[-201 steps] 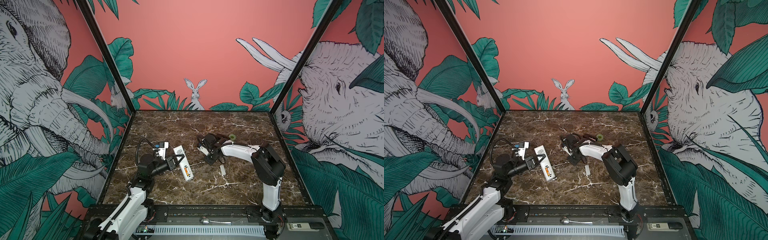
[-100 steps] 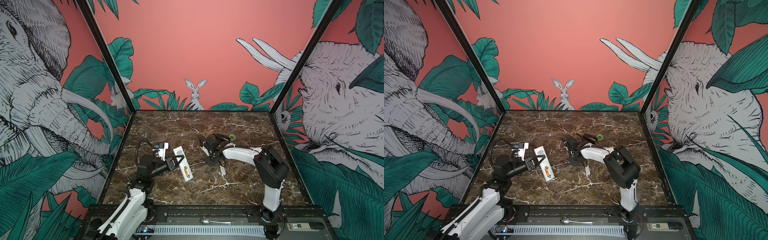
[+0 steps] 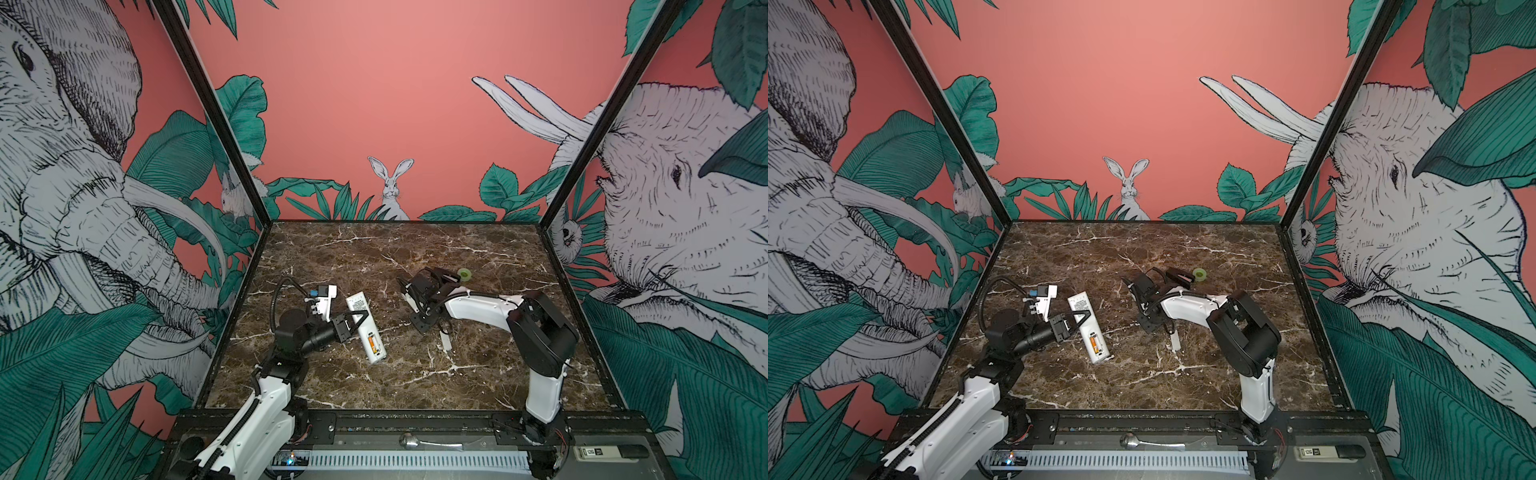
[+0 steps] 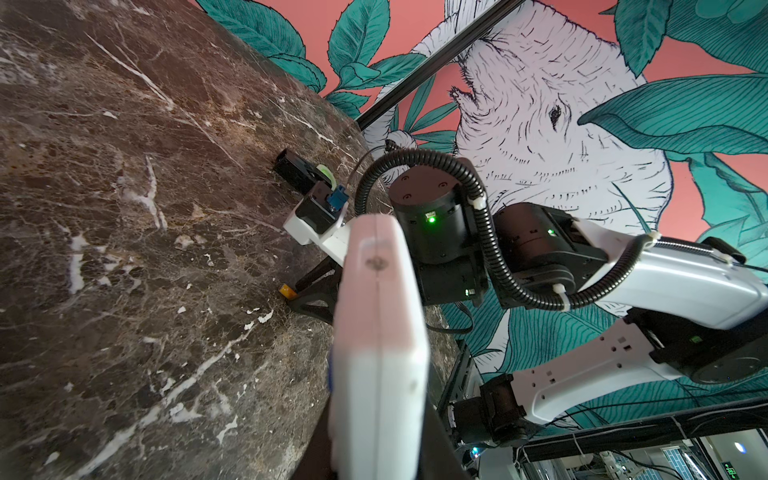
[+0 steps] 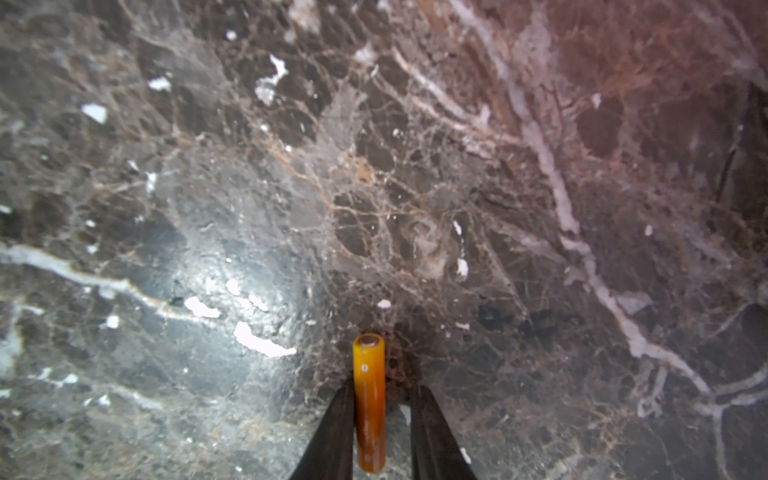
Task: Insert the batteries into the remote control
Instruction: 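Lift the second orange battery with the right gripper toward the remote, then carry the battery with the right gripper over the remote's compartment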
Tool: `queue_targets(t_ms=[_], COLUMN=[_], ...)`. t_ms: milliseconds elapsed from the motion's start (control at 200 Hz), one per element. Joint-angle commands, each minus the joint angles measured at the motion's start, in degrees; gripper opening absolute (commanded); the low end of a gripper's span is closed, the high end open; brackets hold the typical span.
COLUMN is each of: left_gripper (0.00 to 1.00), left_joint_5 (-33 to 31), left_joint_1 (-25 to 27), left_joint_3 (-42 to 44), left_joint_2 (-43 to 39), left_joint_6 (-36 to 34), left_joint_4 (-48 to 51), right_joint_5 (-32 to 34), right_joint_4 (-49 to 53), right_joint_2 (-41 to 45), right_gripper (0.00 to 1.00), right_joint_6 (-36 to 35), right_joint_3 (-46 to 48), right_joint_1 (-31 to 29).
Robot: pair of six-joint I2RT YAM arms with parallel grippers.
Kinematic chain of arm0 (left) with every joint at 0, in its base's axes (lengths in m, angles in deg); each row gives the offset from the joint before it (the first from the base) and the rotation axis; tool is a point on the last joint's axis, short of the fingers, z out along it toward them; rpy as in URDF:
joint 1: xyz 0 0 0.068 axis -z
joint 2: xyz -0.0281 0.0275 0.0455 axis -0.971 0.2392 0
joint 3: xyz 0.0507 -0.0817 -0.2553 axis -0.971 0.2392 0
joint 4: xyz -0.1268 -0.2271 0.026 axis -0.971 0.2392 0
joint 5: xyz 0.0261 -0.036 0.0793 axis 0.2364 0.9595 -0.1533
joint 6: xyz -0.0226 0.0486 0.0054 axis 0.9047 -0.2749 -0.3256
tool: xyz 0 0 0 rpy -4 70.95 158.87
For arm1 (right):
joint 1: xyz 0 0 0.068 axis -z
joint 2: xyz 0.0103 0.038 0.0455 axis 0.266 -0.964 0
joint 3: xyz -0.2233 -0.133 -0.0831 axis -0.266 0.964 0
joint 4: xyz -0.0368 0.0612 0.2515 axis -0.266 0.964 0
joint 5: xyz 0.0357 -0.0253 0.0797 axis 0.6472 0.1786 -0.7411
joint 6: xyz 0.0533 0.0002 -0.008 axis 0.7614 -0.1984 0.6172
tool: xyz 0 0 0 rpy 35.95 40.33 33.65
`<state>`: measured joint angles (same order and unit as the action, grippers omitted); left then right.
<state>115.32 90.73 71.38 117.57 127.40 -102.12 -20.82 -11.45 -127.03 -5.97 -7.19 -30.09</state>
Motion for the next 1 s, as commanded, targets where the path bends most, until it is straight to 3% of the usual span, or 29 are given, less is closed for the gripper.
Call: queue_targets(t_ms=[0, 545, 990], left_gripper=[0.0, 0.0, 0.0], left_joint_5=[0.04, -0.04, -1.82], left_joint_1=[-0.33, -0.4, -0.33], left_joint_3=[0.49, 0.66, 1.5], left_joint_2=[-0.3, -0.16, 0.54], left_joint_6=[-0.5, -0.58, 1.14], left_joint_4=[-0.57, -0.75, -4.16], right_joint_5=[-0.31, 0.83, 0.48], right_joint_4=[3.01, 3.63, 3.7], right_joint_2=[1.46, 1.29, 5.04], right_gripper=[0.25, 0.2, 0.04], right_joint_6=[0.98, 1.0, 1.58], right_joint_3=[1.73, 2.68, 3.94], right_joint_1=[-0.92, -1.46, -2.22])
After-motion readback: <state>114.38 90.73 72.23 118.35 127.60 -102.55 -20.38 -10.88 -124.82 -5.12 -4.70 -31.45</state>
